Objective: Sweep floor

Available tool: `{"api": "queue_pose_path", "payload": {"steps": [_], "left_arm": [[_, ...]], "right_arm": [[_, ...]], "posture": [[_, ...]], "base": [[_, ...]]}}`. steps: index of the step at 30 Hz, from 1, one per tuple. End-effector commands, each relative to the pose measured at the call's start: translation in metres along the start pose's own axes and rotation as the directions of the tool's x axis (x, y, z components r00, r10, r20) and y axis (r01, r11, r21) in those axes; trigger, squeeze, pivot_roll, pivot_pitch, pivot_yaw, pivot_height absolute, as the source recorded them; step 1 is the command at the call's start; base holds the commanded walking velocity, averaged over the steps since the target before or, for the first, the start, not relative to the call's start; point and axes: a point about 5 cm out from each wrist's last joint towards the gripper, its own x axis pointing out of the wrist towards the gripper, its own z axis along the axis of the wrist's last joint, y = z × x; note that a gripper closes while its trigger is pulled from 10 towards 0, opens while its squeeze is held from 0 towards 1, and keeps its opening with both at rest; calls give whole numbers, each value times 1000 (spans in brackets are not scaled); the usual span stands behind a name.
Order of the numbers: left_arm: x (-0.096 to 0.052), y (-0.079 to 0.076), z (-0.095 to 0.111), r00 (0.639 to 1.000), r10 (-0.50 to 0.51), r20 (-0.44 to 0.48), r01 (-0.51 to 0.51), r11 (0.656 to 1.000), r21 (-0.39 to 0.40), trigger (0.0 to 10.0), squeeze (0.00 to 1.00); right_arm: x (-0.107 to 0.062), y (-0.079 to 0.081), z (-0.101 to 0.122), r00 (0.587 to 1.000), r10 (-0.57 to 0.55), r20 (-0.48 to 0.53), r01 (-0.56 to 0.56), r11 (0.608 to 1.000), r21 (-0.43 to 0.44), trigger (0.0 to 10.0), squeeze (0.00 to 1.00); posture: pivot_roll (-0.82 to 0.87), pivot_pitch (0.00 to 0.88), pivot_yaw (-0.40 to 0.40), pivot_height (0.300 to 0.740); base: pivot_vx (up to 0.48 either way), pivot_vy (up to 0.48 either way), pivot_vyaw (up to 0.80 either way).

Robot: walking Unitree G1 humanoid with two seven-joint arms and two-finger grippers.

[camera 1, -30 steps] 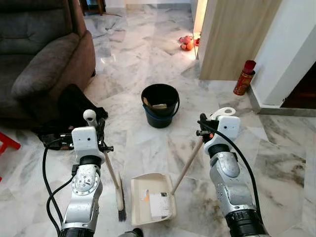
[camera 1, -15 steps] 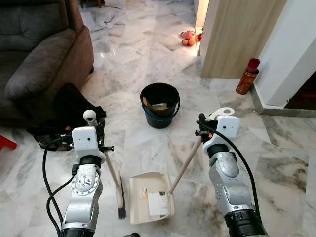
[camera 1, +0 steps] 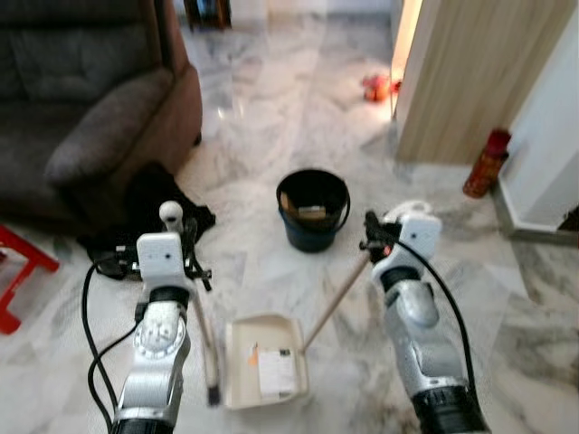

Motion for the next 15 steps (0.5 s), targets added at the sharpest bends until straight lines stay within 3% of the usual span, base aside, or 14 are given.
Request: {"api": "queue_pose_path", "payload": {"steps": [1,15], "left_arm": [[1,5,6,1000,14,27,-15,1000,9,10000,0],[1,5,6,1000,17,24,-17,1000,7,10000,0]], "right_arm": [[2,6,8,999,14,38,-14,1000,18,10000,0],[1,6,10,999,15,49,-16,1000,24,10000,0]], "posture": [[115,118,26,740],[113,121,24,740]], "base": [[281,0,0],[282,0,0]]}}
